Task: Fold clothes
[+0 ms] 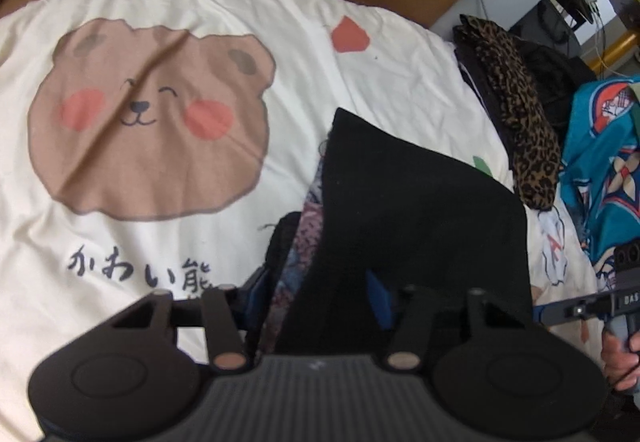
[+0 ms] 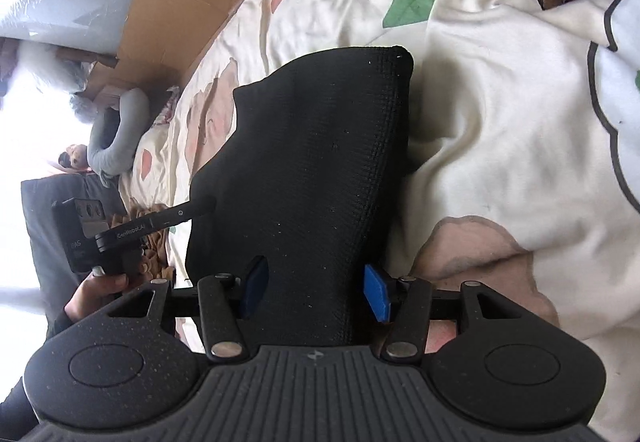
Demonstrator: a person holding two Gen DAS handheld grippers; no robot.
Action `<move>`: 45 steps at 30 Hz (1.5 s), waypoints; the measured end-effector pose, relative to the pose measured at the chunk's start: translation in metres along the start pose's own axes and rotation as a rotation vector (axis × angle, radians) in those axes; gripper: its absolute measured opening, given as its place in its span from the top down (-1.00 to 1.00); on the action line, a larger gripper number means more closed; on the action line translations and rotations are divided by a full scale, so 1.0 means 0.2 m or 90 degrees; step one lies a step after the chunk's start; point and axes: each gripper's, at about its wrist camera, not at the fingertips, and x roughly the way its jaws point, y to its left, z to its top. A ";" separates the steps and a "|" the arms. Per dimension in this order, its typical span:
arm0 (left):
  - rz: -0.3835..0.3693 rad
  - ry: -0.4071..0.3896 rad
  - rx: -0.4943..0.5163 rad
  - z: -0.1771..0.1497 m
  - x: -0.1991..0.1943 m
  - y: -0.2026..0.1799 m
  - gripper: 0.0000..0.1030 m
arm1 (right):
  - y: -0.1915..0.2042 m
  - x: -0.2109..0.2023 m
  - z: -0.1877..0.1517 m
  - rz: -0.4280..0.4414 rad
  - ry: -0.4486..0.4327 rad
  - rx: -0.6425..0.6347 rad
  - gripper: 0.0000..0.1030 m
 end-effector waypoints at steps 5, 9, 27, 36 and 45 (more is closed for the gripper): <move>-0.019 0.001 -0.011 0.01 0.01 0.02 -0.22 | -0.05 0.03 0.00 -0.009 -0.007 0.023 0.02; -0.025 -0.003 -0.024 0.00 0.03 0.05 -0.35 | -0.06 0.07 0.00 -0.041 -0.001 0.010 0.02; -0.045 -0.013 -0.046 -0.03 0.04 0.09 -0.06 | -0.14 0.07 0.02 0.025 -0.017 0.065 0.63; -0.051 -0.009 -0.055 -0.03 0.07 0.10 -0.25 | -0.19 0.14 0.01 0.050 -0.015 0.076 0.48; -0.082 -0.001 -0.108 -0.05 0.07 0.11 0.18 | -0.13 0.06 0.02 0.059 -0.032 0.039 0.87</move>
